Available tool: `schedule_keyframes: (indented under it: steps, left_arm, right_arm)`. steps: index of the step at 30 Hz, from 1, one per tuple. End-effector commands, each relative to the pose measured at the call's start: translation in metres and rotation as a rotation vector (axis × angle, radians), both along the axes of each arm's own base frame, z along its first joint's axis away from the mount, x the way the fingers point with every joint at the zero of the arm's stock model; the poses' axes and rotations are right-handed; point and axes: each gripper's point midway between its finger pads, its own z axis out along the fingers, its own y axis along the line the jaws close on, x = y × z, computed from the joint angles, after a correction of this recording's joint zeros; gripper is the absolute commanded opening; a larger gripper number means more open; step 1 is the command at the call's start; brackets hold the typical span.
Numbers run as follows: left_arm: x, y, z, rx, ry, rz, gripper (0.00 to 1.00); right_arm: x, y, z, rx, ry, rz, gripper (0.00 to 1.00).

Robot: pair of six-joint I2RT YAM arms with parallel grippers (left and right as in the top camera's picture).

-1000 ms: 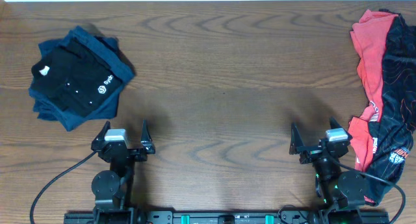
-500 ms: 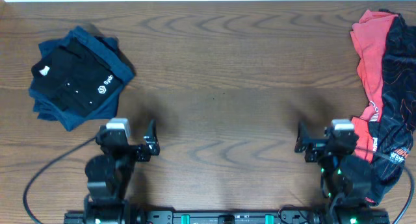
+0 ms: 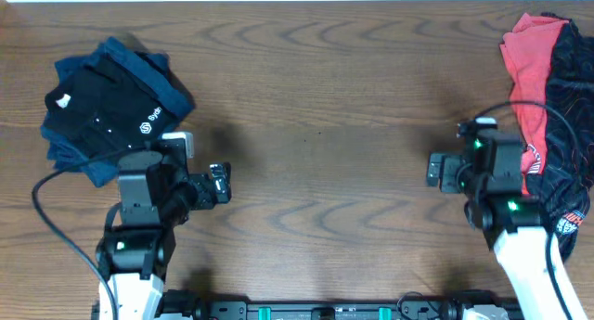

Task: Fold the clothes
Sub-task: 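Grasp the red and black garment pile with the right gripper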

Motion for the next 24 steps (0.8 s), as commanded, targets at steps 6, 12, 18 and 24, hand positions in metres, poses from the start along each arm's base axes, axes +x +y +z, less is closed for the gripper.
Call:
schedule_keyframes:
  steps: [6,12,18,24]
  left_arm:
    - [0.0,-0.004,-0.006,-0.018,0.053,-0.011,0.98]
    - [-0.001,-0.004,-0.007,-0.018,0.058,-0.011,0.98]
    - [-0.001,-0.004,-0.007,-0.018,0.058,-0.011,0.98]
    - [-0.001,-0.004,-0.007,-0.018,0.058,-0.011,0.98]
  right_arm:
    - [-0.008,-0.072,-0.039,-0.186,0.156,-0.339,0.99]
    - [-0.029,-0.104,-0.075,-0.168,0.295,-0.495,0.93]
    - [-0.051,-0.122,-0.104,-0.136,0.403,-0.616,0.79]
    - [-0.062,-0.135,-0.114,-0.136,0.448,-0.664,0.57]
